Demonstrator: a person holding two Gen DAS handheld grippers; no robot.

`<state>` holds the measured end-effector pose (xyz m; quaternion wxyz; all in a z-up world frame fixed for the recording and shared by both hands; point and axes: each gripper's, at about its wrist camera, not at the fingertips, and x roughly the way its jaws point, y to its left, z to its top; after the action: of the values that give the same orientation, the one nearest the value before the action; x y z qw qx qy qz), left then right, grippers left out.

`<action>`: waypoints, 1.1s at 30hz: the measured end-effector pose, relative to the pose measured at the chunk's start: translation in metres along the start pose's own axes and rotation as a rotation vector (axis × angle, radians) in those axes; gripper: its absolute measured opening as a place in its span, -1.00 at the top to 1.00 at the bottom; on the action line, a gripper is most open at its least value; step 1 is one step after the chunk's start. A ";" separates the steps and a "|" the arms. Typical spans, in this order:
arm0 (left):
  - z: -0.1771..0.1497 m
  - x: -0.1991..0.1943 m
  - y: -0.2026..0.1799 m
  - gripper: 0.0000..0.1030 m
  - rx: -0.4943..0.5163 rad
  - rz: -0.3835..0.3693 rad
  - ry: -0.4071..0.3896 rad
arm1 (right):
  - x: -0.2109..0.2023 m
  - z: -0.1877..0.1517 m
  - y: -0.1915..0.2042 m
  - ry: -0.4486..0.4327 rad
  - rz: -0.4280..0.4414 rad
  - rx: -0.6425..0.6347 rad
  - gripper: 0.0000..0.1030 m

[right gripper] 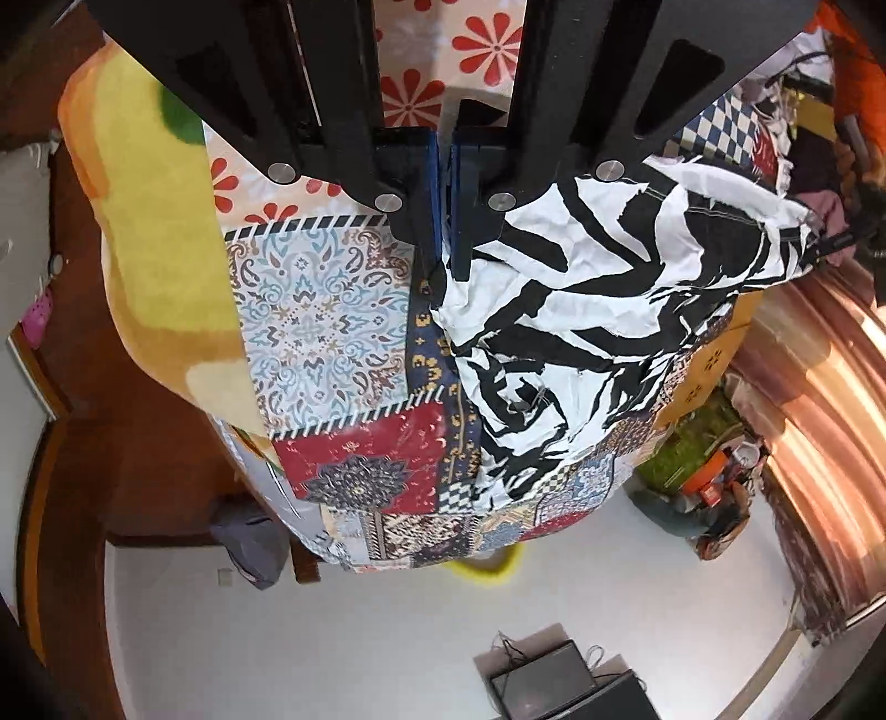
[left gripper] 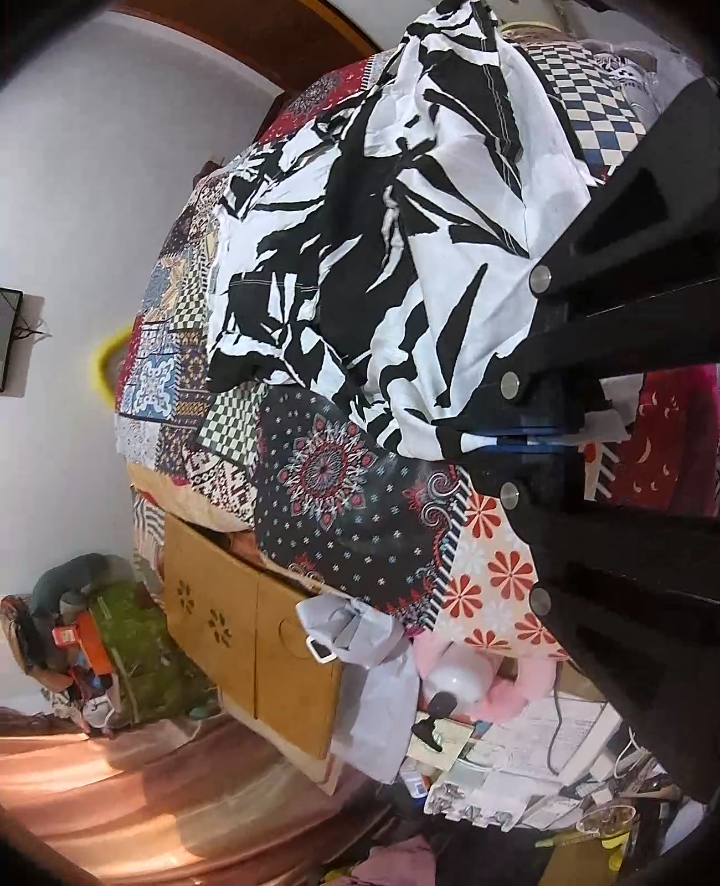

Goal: Fold small clothes
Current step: 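Grasp the folded shirt edge with the right gripper while the left gripper grasps the opposite edge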

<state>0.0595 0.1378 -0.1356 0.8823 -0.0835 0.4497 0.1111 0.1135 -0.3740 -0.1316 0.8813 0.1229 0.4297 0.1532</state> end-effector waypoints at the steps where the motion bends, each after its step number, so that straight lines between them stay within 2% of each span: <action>1: 0.002 -0.001 0.001 0.96 -0.010 -0.006 -0.005 | -0.001 0.001 0.002 -0.007 0.005 -0.001 0.96; 4: 0.015 -0.007 0.003 0.96 -0.037 -0.044 -0.027 | -0.005 0.012 0.007 -0.036 0.037 0.007 0.96; 10: 0.059 -0.026 -0.003 0.96 -0.043 -0.084 -0.124 | -0.014 0.047 0.028 -0.109 0.060 -0.062 0.96; 16: 0.118 -0.013 0.004 0.96 -0.095 -0.094 -0.155 | -0.003 0.093 0.039 -0.179 0.055 -0.102 0.96; 23: 0.180 0.043 0.014 0.96 -0.177 -0.099 -0.104 | 0.047 0.155 0.041 -0.183 0.036 -0.100 0.96; 27: 0.203 0.089 0.016 0.96 -0.193 -0.070 -0.056 | 0.097 0.185 0.038 -0.134 0.018 -0.092 0.96; 33: 0.224 0.167 0.015 0.96 -0.188 -0.022 0.031 | 0.172 0.210 0.027 -0.036 -0.012 -0.064 0.95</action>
<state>0.3239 0.2279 -0.1415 0.8647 -0.1726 0.4498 0.1421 0.3760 -0.3020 -0.1196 0.8933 0.0949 0.4095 0.1592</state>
